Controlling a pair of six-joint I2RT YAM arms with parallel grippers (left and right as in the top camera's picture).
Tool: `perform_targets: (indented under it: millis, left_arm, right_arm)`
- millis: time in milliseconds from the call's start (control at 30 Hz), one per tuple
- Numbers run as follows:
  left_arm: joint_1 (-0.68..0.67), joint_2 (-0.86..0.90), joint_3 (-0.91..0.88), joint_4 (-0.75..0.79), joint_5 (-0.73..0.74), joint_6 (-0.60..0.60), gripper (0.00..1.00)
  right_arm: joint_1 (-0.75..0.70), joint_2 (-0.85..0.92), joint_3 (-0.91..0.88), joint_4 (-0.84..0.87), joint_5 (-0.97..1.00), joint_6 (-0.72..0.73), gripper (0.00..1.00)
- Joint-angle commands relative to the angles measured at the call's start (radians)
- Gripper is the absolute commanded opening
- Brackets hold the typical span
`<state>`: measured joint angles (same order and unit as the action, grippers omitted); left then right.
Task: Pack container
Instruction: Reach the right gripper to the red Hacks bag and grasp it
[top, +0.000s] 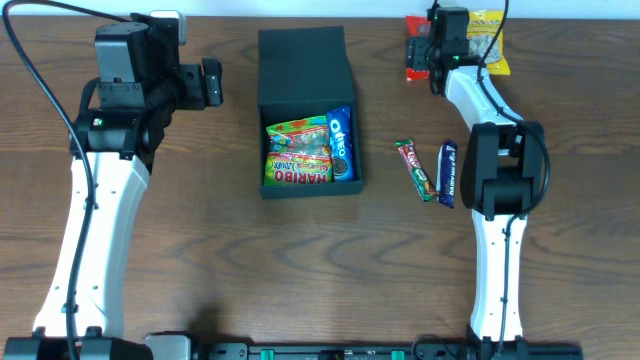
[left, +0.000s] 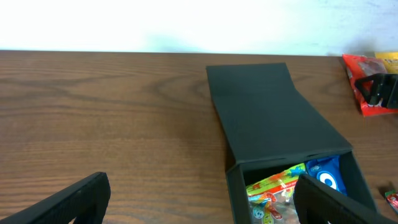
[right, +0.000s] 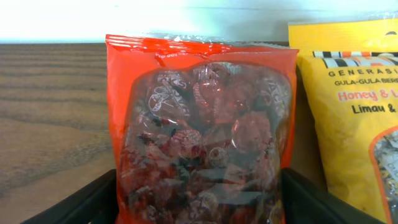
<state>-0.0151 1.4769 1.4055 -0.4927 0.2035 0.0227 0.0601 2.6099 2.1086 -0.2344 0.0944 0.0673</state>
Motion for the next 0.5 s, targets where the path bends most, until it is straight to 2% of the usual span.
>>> perform_targets:
  millis: [0, 100, 233, 367, 400, 467]
  left_arm:
    - [0.000, 0.000, 0.026, 0.000, -0.001, -0.016, 0.95]
    - [0.000, 0.000, 0.026, 0.000, -0.001, -0.020, 0.95]
    - [0.000, 0.000, 0.026, 0.000, -0.001, -0.023, 0.95]
    - [0.000, 0.000, 0.026, 0.000, 0.000, -0.023, 0.95]
    - [0.000, 0.000, 0.026, 0.000, -0.001, -0.023, 0.95]
    - [0.000, 0.000, 0.026, 0.000, -0.001, -0.023, 0.95]
  right_arm:
    - [-0.007, 0.024, 0.016, -0.008, 0.006, 0.007, 0.66]
    - [-0.007, 0.018, 0.027, -0.033, 0.006, 0.031, 0.53]
    - [-0.007, -0.010, 0.100, -0.126, 0.005, 0.023, 0.43]
    - [-0.006, -0.050, 0.224, -0.266, 0.003, -0.057, 0.18]
    - [-0.006, -0.064, 0.258, -0.305, 0.003, -0.081, 0.14]
    - [-0.003, -0.094, 0.315, -0.372, 0.003, -0.113, 0.14]
